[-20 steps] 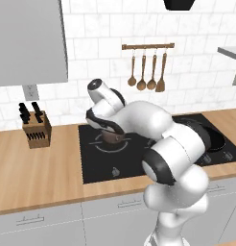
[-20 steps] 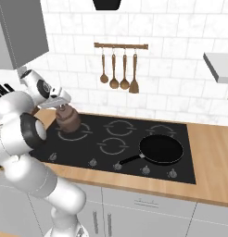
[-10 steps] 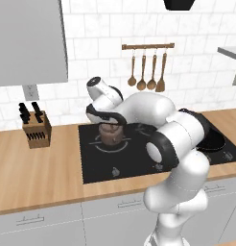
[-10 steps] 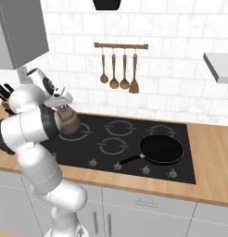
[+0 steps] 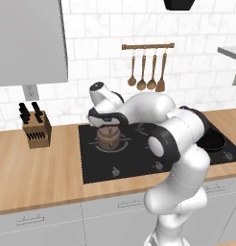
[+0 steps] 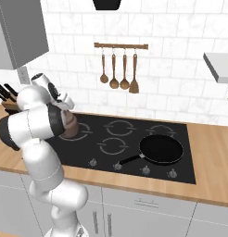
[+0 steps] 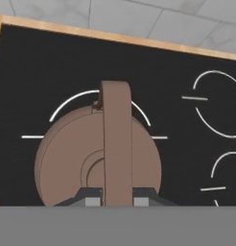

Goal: Pick the kettle from the counter and place it on a stove burner. Then turn the burner on.

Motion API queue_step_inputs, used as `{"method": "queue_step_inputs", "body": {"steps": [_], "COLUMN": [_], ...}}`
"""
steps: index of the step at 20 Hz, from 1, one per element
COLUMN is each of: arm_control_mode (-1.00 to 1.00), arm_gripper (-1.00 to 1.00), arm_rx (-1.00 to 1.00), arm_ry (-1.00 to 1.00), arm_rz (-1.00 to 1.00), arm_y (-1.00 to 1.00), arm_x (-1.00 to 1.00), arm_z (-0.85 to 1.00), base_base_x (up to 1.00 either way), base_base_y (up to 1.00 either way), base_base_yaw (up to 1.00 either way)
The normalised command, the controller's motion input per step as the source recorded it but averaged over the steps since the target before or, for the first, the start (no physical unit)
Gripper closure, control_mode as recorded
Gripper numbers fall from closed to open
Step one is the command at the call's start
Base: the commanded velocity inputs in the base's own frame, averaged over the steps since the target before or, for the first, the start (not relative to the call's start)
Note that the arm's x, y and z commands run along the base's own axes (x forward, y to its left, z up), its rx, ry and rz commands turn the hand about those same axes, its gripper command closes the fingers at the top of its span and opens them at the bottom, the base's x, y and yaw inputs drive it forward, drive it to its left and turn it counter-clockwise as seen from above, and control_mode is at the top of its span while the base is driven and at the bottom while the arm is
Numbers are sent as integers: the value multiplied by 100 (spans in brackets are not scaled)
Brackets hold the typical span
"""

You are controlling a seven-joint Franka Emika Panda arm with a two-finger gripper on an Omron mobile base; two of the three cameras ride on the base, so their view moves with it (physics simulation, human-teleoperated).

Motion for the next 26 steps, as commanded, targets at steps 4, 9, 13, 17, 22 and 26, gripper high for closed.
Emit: {"method": "queue_step_inputs", "body": {"steps": [4,9,13,17,22,26], "arm_control_mode": [-100,-100,-100,-100,-100,-100], "arm_gripper": [100,100,100,100,100,-100], "arm_rx": [0,0,0,0,0,0], "arm_ry": [-3,0,0,2,4,3], "arm_rz": [0,0,0,0,0,0], "arm_y": [-15,-8,0,0,0,0], "arm_x": [39,25,29,24,5,0], "arm_z": [-3,0,-4,-9,-19,-19], "base_base_x": [0,0,0,0,0,0], "base_base_y": [0,0,0,0,0,0], "base_base_yaw": [0,0,0,0,0,0]}}
